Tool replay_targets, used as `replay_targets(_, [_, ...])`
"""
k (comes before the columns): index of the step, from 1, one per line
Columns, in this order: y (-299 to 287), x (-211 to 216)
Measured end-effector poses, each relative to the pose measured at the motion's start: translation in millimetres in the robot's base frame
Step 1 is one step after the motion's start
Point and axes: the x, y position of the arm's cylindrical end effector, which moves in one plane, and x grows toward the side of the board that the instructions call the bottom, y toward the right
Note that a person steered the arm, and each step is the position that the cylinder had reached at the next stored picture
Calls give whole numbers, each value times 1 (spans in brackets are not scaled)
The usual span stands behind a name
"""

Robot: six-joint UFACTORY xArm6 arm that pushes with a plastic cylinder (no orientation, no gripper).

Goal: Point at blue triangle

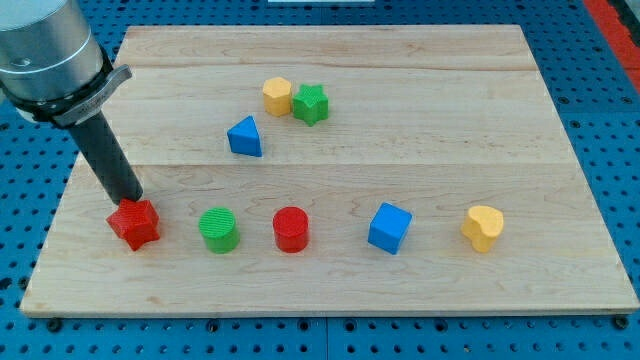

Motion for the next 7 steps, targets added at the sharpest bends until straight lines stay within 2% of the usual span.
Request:
replay_targets(2, [0,16])
replay_targets(4, [4,7])
replay_targets(6, [56,-13])
replay_targets(7, [111,-22])
